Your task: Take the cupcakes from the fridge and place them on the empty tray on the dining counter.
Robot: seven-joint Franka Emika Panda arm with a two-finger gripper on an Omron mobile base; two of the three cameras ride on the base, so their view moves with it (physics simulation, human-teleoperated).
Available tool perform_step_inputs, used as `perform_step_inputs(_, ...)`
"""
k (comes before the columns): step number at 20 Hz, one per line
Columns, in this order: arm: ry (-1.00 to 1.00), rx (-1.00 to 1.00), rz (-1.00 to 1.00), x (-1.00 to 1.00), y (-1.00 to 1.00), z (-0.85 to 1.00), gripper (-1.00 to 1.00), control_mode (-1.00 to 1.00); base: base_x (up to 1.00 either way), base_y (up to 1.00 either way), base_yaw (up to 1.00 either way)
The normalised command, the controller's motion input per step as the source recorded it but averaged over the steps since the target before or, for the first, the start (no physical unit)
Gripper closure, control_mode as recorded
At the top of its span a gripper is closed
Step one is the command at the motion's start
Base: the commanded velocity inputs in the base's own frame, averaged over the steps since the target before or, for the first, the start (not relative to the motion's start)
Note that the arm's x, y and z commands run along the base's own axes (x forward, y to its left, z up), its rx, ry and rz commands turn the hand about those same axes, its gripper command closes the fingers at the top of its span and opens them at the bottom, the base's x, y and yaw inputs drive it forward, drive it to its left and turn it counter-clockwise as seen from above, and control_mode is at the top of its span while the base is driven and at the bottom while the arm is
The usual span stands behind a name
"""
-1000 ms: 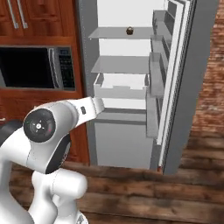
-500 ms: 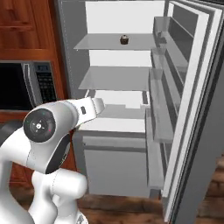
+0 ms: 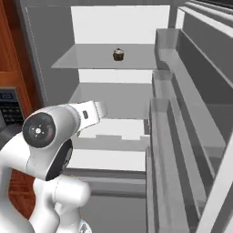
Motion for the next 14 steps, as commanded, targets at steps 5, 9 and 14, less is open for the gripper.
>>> perform_step_inputs(5, 0.0, 0.0, 0.0, 0.0, 0.0, 0.0, -1.0, 1.0, 0.96, -0.54, 0.07)
perform_step_inputs(9, 0.0, 0.0, 0.0, 0.0, 0.0, 0.0, -1.0, 1.0, 1.0, -0.15, 0.19)
perform_step_inputs(14, 0.0, 0.0, 0.0, 0.0, 0.0, 0.0, -1.0, 1.0, 0.91, 0.0, 0.12)
